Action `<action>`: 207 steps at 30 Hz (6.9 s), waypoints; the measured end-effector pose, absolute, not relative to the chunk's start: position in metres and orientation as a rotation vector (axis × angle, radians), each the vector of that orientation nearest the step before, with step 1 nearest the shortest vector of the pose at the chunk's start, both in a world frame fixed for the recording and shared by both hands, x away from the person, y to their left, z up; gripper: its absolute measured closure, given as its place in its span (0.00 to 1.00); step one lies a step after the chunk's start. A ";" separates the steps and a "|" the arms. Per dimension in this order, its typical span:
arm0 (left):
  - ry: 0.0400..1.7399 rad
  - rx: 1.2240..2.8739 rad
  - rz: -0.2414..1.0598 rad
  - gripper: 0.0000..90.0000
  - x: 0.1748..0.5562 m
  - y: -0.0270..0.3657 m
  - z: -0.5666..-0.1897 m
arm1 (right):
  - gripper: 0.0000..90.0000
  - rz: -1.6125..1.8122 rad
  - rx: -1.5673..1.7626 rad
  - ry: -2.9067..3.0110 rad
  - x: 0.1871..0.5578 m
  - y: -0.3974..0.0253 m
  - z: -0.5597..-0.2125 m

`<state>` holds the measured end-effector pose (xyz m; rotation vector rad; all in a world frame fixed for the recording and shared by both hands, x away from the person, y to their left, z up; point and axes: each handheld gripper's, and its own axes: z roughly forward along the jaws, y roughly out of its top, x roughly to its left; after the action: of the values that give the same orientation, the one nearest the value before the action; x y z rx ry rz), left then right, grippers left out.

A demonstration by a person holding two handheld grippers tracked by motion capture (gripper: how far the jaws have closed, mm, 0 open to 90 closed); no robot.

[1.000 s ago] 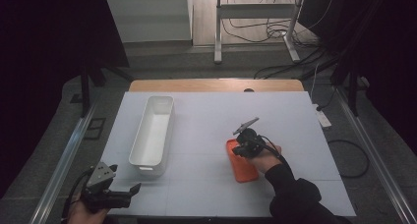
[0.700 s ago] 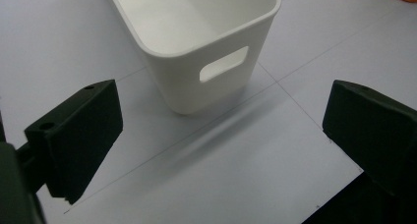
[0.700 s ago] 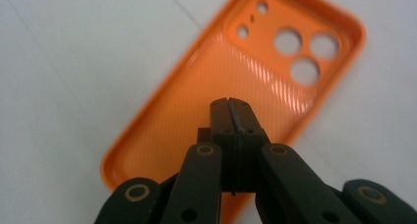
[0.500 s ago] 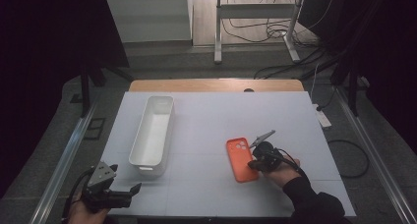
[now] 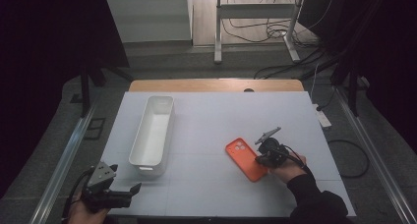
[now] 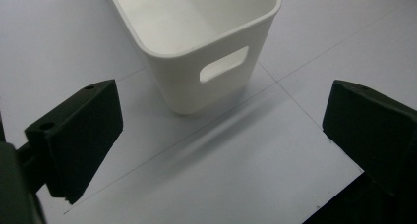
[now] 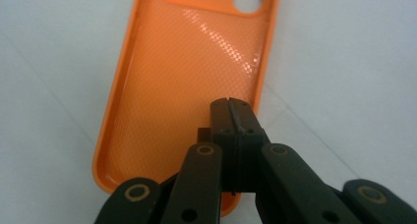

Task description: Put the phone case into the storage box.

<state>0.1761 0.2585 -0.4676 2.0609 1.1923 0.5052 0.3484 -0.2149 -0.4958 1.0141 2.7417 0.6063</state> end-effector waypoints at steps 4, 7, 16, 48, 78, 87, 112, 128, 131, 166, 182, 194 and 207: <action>1.192 2.061 0.504 0.03 0.176 0.258 -0.468 | 0.99 0.608 1.027 2.738 0.350 -0.217 -0.496; 1.192 2.061 0.505 0.03 0.176 0.258 -0.468 | 0.99 0.640 1.020 2.748 0.348 -0.216 -0.494; 1.193 2.057 0.505 0.03 0.176 0.259 -0.467 | 0.71 0.732 1.045 2.675 0.344 -0.221 -0.475; 1.185 2.065 0.507 0.03 0.176 0.258 -0.468 | 0.00 0.853 1.104 2.536 0.342 -0.242 -0.477; 1.177 2.077 0.506 0.03 0.176 0.257 -0.468 | 0.31 0.676 1.090 2.656 0.350 -0.231 -0.507; 1.174 2.080 0.507 0.03 0.176 0.257 -0.468 | 0.69 0.672 1.125 2.691 0.354 -0.235 -0.501; 1.209 2.044 0.495 0.03 0.177 0.261 -0.467 | 0.99 0.633 1.075 2.718 0.355 -0.225 -0.495; 1.229 2.032 0.488 0.02 0.178 0.262 -0.468 | 0.99 0.737 1.086 2.655 0.350 -0.231 -0.481; 1.231 2.027 0.481 0.02 0.178 0.263 -0.467 | 0.99 0.756 1.084 2.642 0.348 -0.231 -0.478; 1.260 1.997 0.454 0.00 0.180 0.266 -0.467 | 0.99 1.013 1.042 2.512 0.332 -0.235 -0.441; 1.263 1.954 0.369 0.00 0.190 0.261 -0.457 | 0.99 1.083 1.013 2.453 0.328 -0.235 -0.428; 1.207 1.930 0.289 0.00 0.206 0.247 -0.447 | 0.99 1.124 0.997 2.431 0.326 -0.231 -0.422; 1.161 1.919 0.213 0.00 0.228 0.231 -0.443 | 0.99 1.131 0.973 2.431 0.324 -0.226 -0.419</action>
<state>0.2280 0.2314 -0.4431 1.9190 1.1605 0.2126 0.3240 -0.2260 -0.4192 0.9730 2.4306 1.1312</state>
